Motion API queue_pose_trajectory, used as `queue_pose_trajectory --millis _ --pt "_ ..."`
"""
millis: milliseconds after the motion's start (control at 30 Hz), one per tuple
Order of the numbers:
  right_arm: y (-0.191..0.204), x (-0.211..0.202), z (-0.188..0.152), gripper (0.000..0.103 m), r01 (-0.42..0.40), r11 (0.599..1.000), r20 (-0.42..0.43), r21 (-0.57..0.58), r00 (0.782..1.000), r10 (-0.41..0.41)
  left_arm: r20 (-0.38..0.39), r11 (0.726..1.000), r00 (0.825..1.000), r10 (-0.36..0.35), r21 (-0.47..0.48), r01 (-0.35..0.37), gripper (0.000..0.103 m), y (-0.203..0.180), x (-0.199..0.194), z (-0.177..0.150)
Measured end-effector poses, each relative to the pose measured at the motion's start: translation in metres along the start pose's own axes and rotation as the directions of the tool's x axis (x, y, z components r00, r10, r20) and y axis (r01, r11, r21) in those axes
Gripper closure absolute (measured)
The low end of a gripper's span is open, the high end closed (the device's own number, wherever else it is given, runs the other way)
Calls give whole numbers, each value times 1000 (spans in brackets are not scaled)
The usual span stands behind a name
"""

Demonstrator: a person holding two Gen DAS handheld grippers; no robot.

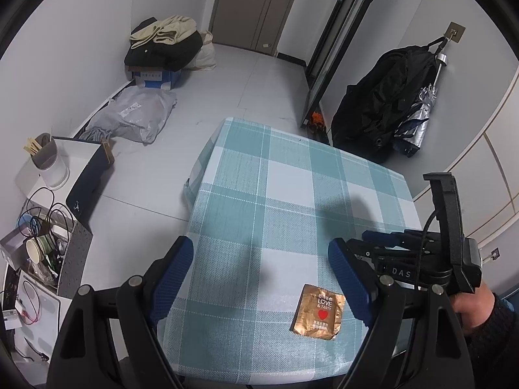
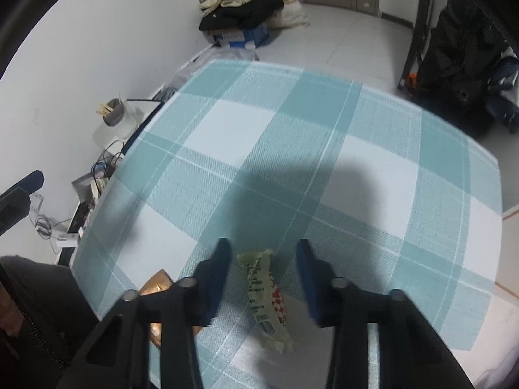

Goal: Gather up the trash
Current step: 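Grasp the cream candy wrapper with the right gripper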

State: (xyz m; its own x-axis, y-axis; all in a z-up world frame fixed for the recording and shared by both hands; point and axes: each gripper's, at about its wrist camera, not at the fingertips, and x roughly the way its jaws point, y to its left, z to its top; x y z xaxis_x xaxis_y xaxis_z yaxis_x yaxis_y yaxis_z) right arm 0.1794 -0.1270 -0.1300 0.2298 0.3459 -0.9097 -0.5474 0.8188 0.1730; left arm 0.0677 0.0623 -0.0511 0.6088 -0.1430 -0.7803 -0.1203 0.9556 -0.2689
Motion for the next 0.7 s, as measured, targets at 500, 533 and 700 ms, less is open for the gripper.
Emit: queue_pose_trajectory --millis 500,533,700 --pt "-3 4 -1 91 -15 999 -29 48 999 17 -40 999 999 27 47 -25 20 -9 12 -5" --pt "-6 2 -2 91 -22 998 -25 55 999 23 -48 998 999 25 55 -22 20 -10 14 -7" --pt "-13 -13 -6 93 -25 997 19 67 1000 24 -107 995 994 3 103 8 20 -17 25 -15"
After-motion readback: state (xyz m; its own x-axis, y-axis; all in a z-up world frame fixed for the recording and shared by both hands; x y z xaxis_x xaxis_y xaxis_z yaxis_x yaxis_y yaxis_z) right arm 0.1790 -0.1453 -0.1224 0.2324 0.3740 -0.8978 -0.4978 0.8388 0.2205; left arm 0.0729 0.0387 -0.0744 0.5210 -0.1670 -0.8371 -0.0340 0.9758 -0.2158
